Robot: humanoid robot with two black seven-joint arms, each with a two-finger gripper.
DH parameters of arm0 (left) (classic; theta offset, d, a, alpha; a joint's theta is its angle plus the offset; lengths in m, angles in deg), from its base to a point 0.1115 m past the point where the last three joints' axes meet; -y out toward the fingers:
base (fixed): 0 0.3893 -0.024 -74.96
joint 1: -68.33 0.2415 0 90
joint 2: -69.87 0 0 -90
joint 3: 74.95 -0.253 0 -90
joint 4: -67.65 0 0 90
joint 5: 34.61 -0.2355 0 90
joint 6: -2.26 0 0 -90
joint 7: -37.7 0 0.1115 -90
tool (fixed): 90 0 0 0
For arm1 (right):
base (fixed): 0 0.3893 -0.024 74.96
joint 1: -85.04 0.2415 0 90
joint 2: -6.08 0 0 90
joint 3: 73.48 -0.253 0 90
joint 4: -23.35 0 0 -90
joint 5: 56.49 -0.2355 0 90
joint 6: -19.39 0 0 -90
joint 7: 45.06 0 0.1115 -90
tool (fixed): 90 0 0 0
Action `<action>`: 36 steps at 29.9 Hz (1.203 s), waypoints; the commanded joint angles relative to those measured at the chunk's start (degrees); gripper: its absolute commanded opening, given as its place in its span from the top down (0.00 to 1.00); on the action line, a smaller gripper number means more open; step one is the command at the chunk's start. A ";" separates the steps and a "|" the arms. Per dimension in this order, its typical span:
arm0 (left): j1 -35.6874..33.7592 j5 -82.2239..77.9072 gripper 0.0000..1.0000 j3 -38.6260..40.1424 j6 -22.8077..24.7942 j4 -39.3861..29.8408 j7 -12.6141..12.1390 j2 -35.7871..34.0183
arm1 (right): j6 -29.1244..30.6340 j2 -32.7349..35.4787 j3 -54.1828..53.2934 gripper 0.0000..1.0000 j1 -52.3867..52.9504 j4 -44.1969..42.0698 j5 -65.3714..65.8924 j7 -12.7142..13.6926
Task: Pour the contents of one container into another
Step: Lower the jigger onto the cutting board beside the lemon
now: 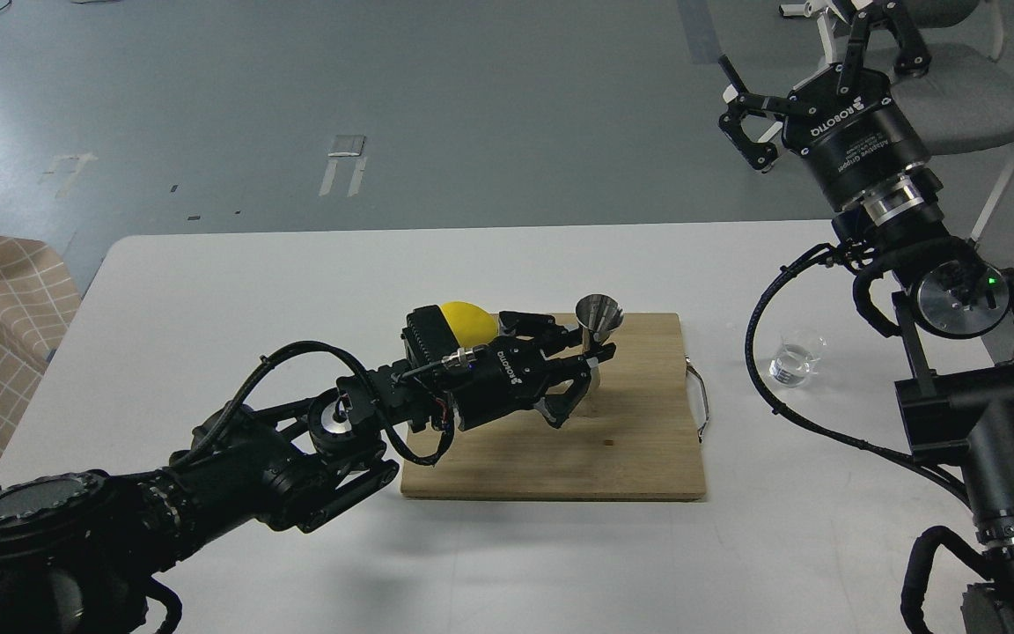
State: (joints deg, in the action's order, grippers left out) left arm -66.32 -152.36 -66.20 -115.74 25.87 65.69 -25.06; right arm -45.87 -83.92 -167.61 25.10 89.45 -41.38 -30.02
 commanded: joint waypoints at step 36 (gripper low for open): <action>2.28 1.65 0.97 -0.31 0.00 2.84 0.00 0.36 | 0.04 0.00 0.00 0.00 0.00 0.18 0.00 0.00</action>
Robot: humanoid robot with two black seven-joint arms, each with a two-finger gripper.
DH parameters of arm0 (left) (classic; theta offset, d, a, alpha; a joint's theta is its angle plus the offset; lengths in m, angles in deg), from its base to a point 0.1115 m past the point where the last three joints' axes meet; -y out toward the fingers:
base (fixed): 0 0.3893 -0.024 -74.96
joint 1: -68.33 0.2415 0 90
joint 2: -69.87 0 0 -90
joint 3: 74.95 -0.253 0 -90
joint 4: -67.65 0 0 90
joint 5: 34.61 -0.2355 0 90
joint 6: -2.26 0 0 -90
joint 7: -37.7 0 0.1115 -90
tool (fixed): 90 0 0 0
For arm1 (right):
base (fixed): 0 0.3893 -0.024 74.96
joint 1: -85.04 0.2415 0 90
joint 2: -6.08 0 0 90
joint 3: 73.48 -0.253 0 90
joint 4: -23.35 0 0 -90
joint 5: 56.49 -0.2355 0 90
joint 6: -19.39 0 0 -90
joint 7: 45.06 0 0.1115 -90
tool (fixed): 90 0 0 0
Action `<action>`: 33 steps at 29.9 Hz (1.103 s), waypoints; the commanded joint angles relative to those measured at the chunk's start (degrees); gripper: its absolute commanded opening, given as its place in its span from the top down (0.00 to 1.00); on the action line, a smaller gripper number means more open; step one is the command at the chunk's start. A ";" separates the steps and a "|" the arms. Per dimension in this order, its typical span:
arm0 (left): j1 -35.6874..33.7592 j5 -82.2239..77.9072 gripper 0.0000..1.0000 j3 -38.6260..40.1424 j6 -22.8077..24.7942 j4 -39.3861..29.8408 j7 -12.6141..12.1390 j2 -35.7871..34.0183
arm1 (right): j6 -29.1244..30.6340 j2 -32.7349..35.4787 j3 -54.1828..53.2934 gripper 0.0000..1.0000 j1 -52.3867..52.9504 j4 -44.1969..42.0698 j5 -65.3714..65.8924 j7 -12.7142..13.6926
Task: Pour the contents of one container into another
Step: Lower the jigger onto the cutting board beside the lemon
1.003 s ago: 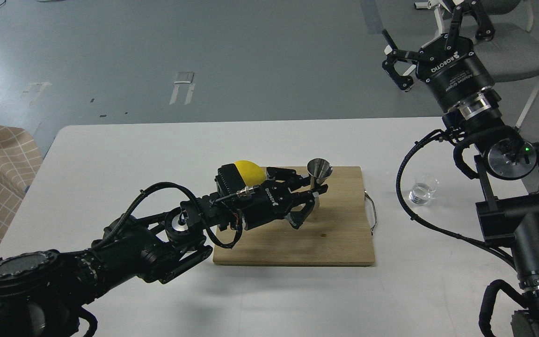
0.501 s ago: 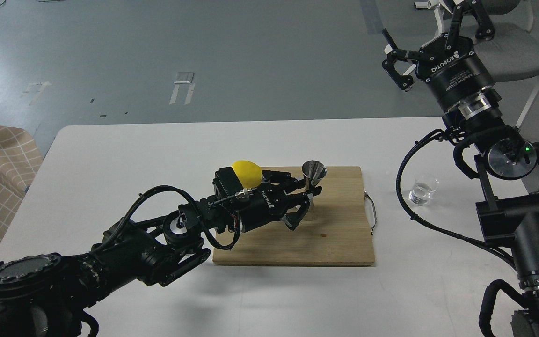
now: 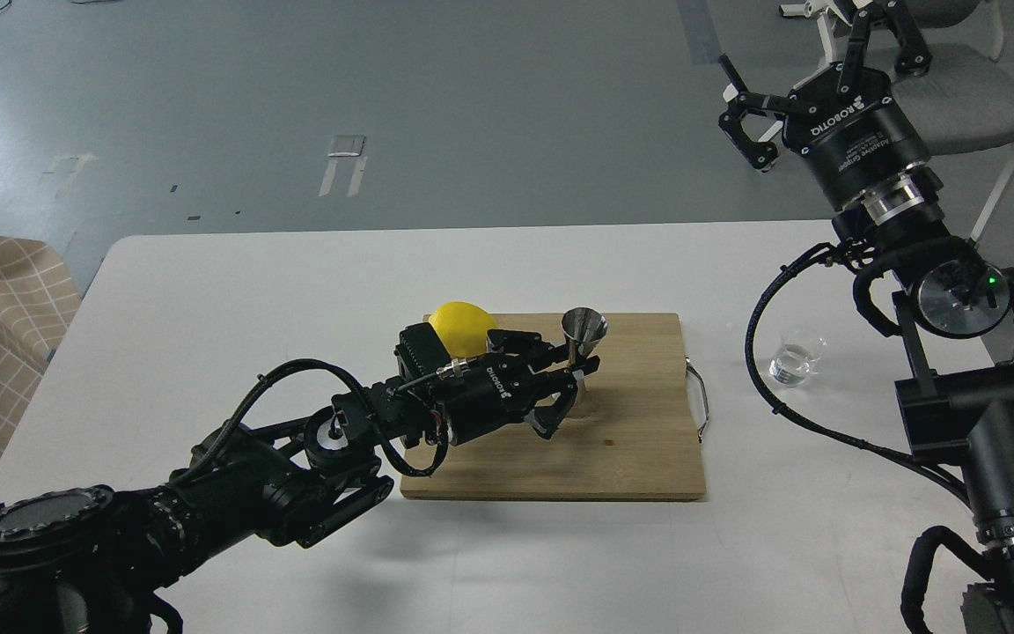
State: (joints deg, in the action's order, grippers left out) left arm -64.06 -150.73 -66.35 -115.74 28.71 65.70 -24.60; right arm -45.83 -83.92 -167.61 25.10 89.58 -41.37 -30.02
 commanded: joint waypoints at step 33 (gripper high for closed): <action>1.87 -0.16 0.80 -0.25 0.00 0.35 0.00 -0.63 | 0.00 0.00 0.00 0.00 0.09 -0.05 0.00 0.00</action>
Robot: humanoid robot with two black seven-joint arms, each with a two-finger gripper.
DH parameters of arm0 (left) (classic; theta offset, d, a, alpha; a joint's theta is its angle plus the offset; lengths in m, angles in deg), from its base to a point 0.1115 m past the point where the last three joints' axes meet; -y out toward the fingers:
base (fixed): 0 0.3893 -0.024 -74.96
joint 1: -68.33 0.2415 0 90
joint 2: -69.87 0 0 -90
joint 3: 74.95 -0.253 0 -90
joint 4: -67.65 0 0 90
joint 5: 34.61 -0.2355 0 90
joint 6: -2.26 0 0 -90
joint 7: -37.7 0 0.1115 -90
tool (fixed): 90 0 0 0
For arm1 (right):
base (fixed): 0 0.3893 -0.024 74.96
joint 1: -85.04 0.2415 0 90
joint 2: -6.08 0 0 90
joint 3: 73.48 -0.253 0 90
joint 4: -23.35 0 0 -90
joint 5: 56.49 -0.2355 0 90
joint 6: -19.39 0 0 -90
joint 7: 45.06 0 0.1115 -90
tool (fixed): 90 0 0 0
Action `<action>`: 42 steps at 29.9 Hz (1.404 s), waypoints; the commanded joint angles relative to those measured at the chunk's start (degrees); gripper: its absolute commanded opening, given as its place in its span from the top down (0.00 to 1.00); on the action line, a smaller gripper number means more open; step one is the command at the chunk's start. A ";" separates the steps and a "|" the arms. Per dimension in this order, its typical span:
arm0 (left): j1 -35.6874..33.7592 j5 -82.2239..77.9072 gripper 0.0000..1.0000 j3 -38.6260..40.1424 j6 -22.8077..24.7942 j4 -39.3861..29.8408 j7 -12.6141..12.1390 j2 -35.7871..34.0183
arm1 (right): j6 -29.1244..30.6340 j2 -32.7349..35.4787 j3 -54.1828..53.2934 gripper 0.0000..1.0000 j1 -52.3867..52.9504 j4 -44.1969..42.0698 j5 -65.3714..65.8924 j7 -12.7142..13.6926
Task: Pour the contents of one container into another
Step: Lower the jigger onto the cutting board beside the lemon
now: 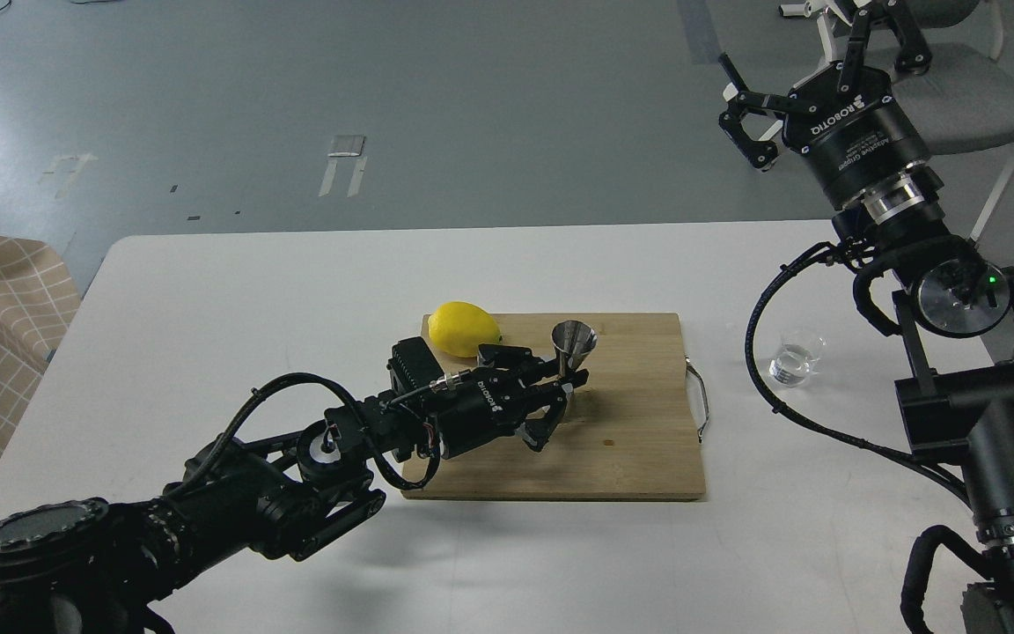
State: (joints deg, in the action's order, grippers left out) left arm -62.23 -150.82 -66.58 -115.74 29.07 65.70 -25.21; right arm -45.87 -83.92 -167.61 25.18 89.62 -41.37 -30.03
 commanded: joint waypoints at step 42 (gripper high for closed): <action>1.01 -0.07 0.13 0.16 0.00 -2.73 0.00 -3.26 | -0.04 0.00 0.00 0.00 0.00 0.00 0.00 0.00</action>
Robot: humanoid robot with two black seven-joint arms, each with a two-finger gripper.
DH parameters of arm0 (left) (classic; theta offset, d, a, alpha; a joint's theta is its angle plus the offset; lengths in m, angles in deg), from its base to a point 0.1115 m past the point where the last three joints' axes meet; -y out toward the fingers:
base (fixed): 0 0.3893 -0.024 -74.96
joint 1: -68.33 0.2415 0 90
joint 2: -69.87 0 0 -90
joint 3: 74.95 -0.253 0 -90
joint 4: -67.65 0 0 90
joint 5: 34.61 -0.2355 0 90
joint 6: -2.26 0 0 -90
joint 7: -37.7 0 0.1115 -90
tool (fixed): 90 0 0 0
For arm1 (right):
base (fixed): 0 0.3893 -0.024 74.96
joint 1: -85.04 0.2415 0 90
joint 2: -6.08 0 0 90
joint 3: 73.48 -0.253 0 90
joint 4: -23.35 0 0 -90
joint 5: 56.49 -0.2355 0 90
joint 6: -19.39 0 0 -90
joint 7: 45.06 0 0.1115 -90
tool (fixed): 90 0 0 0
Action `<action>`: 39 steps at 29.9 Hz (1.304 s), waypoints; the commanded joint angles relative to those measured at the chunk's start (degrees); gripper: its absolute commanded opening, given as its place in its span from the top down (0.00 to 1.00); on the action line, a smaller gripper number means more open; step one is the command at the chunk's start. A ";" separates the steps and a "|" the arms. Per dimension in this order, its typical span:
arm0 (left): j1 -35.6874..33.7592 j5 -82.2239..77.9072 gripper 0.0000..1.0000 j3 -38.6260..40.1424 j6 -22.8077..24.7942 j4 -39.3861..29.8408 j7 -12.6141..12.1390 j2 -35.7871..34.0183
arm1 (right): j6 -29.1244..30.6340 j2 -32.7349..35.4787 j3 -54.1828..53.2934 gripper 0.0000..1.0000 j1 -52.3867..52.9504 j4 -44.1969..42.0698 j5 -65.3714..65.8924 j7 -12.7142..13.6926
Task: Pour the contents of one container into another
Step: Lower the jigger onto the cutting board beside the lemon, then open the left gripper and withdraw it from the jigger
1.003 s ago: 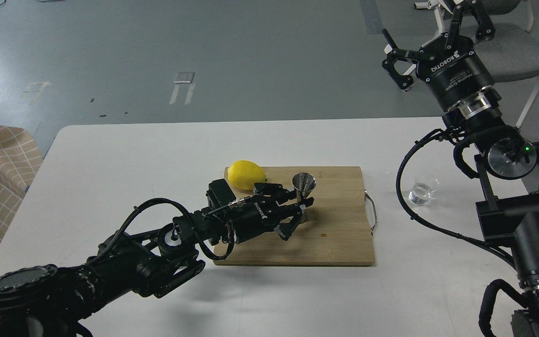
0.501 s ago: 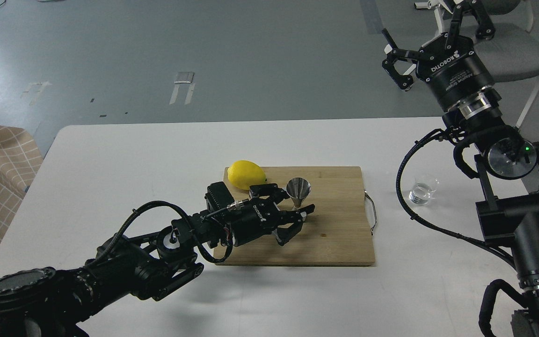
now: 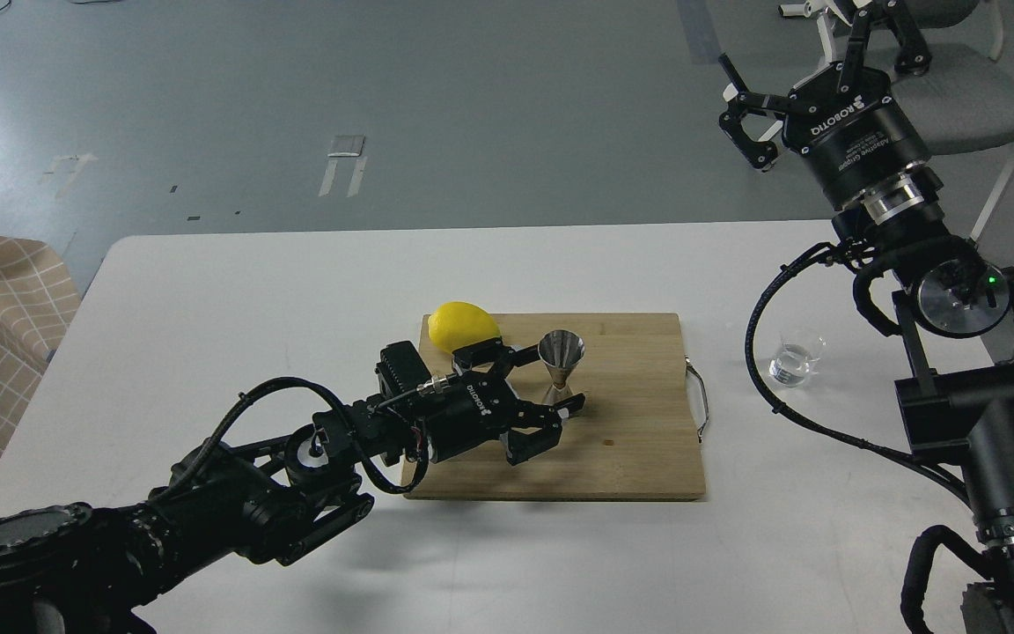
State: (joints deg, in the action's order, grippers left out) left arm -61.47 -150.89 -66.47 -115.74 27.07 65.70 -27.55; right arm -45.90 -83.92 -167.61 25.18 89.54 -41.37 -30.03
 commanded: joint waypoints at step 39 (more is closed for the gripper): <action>3.41 0.17 0.13 1.36 0.00 -12.77 0.00 -17.18 | -0.46 0.00 0.00 0.00 0.00 0.35 0.00 0.00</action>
State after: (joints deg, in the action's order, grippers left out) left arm -58.22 -150.89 -65.48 -115.74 14.92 65.70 -43.35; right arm -46.36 -83.92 -167.61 25.09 89.90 -41.37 -30.03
